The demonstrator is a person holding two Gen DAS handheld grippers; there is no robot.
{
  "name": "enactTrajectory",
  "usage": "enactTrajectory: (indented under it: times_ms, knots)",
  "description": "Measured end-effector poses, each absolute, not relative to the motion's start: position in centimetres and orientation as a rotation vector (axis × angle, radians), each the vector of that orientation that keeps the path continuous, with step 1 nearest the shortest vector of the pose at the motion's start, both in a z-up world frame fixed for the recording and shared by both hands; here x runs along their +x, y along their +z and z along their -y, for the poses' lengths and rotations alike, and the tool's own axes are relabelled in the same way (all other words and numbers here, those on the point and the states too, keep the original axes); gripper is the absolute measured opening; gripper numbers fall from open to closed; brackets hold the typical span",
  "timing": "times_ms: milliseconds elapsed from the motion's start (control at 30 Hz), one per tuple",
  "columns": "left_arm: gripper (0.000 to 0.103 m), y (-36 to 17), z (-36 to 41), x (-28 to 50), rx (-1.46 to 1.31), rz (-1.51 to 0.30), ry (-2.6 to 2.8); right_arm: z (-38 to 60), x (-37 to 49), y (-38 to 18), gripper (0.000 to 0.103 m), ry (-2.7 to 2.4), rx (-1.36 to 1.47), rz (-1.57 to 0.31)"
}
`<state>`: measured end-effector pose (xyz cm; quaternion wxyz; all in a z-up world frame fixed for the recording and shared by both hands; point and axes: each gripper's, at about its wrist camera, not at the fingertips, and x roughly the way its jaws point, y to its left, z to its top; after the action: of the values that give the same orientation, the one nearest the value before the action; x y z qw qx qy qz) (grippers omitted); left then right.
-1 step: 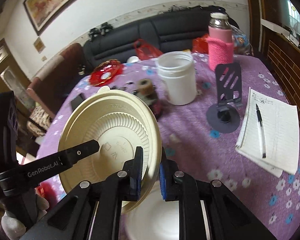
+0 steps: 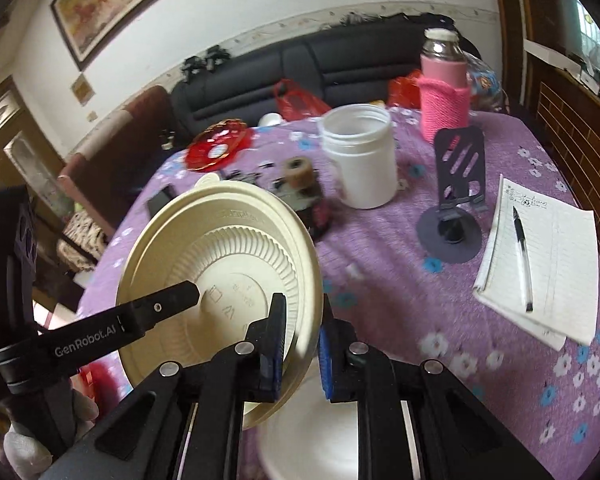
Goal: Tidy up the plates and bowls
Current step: 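Carry the beige bowl with the right tool over the red plate stack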
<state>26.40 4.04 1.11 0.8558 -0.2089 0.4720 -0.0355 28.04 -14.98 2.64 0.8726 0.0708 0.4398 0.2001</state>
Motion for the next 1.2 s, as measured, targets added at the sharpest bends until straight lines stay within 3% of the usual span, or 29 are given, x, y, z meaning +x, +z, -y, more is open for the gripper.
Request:
enactTrajectory:
  times_ms: [367,633,1200]
  knots:
    - [0.027,2.6,-9.6,15.1,-0.546,-0.896,-0.001,10.9,18.7,4.3,0.016,0.575,0.158,-0.878]
    - [0.027,4.1,-12.5,7.9,-0.462,-0.803,0.113,7.2,14.2,4.5,0.016,0.668,0.172,-0.877]
    - [0.027,6.0,-18.0,0.1,-0.301,-0.638,0.36,-2.4,9.7,4.7,0.016,0.792,0.094,-0.88]
